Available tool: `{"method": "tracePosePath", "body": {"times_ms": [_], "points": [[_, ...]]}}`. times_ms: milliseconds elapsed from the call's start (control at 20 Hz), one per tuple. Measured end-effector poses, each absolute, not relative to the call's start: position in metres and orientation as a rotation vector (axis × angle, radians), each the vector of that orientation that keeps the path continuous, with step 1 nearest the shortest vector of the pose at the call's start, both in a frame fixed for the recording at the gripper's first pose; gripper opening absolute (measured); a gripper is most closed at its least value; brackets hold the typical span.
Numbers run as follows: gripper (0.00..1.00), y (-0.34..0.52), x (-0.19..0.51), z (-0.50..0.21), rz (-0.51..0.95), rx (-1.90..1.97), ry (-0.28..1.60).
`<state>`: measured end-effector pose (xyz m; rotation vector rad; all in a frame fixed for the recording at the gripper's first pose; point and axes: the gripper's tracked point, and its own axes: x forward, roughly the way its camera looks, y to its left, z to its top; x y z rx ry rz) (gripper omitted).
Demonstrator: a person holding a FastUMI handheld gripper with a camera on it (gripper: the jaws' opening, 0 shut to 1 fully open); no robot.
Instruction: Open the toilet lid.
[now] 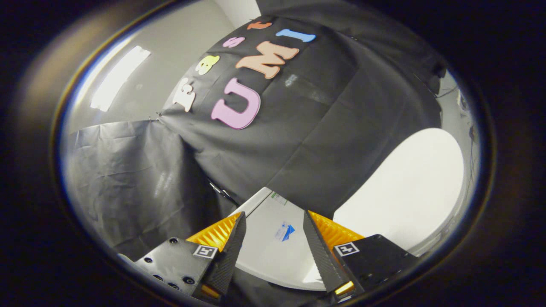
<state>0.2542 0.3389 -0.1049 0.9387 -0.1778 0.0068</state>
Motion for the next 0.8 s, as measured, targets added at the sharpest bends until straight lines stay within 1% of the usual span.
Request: {"method": "tracePosePath", "body": {"times_ms": [400,650,800], "points": [[0.84,0.336,0.225,-0.139,-0.148,1.089,-0.232],[0.84,0.331,0.214,-0.168,-0.222,1.160,-0.209],[0.72,0.328,0.205,-0.184,-0.260,1.188,-0.198]]}}
